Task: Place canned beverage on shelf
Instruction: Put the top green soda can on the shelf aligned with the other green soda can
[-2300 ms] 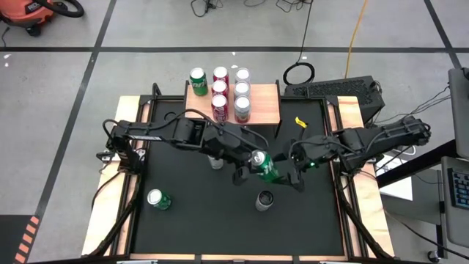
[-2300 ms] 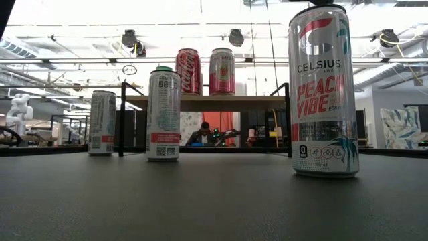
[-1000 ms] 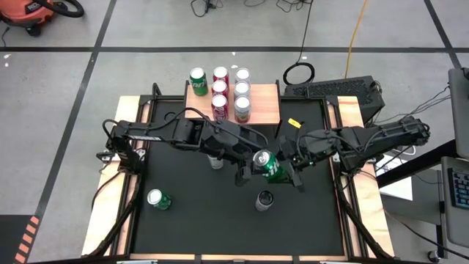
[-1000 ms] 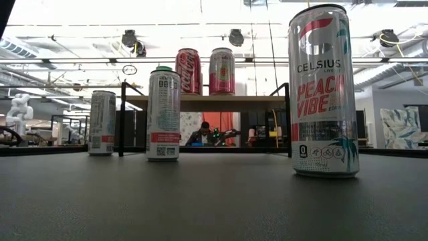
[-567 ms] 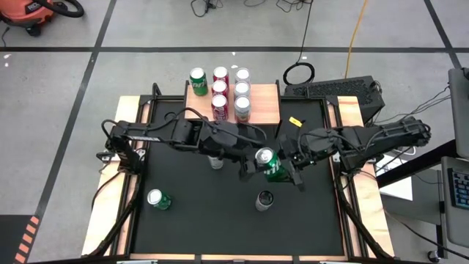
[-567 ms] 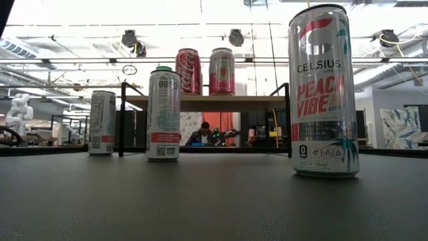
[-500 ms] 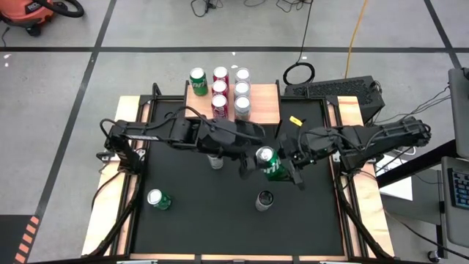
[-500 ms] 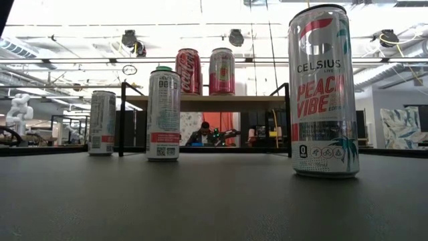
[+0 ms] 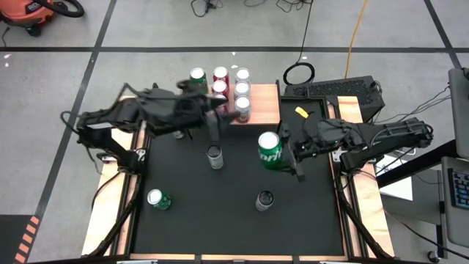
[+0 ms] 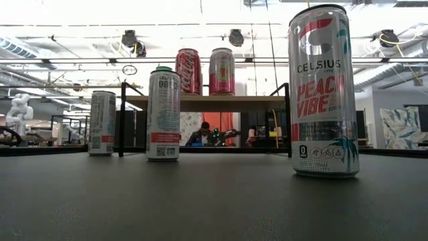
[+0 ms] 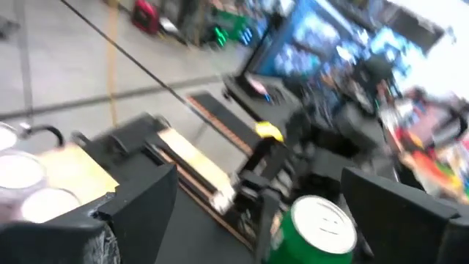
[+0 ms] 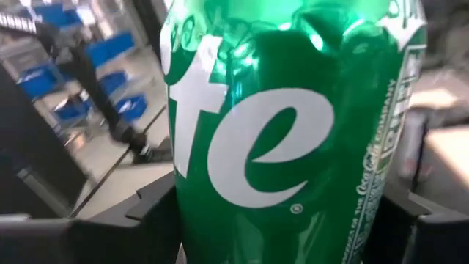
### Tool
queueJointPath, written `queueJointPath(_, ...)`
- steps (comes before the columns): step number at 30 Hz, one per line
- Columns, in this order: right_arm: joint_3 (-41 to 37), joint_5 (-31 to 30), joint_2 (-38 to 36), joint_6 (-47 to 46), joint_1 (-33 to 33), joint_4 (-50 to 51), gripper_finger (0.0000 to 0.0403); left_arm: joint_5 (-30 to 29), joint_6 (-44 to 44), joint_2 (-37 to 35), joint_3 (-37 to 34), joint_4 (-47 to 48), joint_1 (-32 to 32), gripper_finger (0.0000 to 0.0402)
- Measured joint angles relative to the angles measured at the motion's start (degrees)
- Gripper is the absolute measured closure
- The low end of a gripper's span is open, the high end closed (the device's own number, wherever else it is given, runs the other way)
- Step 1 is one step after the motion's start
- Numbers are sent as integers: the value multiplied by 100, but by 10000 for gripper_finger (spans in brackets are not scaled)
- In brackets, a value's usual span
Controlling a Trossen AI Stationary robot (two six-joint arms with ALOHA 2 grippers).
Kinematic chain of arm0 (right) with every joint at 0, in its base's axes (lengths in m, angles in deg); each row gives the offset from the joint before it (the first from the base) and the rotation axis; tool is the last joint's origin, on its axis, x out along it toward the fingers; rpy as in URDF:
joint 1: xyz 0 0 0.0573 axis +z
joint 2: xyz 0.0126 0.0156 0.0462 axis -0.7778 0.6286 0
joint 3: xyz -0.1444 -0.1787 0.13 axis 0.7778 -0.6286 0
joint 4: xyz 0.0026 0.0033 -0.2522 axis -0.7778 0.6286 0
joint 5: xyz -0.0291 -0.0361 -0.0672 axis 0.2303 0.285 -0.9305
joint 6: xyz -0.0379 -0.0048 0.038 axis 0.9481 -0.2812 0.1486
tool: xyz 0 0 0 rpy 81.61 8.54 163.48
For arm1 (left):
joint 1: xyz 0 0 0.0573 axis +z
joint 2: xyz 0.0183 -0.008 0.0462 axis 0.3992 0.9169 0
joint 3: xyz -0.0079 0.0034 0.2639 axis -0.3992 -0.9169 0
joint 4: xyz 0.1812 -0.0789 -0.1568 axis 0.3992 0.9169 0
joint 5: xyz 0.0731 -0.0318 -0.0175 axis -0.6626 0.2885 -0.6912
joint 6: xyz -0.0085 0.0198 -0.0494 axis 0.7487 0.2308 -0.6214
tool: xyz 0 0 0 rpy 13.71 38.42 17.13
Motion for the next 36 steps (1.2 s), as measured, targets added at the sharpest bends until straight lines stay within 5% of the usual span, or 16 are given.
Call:
queueJointPath(7, 0, -692, 0, 353, -75, -827, 122, -393, 860, -137, -1, -12, 37, 16)
queueJointPath(12, 0, -1017, 0, 331, -156, -1151, 122, -369, 670, -90, 0, -277, 175, 16)
queueJointPath(27, 2, -1019, 31, 313, -256, -1549, 122, 1430, 594, 292, -7, -980, 409, 10)
queueJointPath(36, 4, -1019, 33, 309, -256, -1426, 122, 1966, 770, 518, -2, -946, 409, 2)
